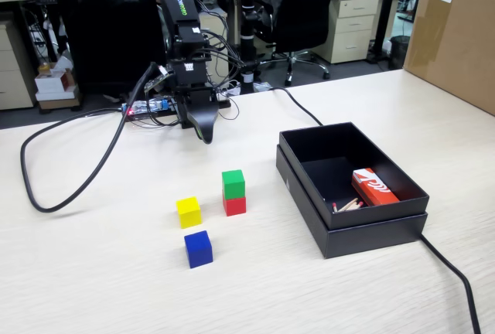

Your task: Put the green cube on top of the red cube

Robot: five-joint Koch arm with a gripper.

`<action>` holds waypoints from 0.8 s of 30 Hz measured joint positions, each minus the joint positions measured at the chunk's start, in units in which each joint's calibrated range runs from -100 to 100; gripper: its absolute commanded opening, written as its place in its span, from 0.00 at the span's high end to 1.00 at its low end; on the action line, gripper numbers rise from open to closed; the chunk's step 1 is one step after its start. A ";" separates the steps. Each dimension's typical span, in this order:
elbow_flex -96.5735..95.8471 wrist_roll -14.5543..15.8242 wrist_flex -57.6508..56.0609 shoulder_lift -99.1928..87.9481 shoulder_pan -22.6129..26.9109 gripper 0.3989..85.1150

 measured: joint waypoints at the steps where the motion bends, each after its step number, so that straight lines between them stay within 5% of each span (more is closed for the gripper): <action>1: -3.93 0.00 3.02 -0.39 0.20 0.42; 15: -21.63 -0.49 27.87 -7.90 0.83 0.43; 24: -25.65 -0.98 29.27 -15.53 0.54 0.44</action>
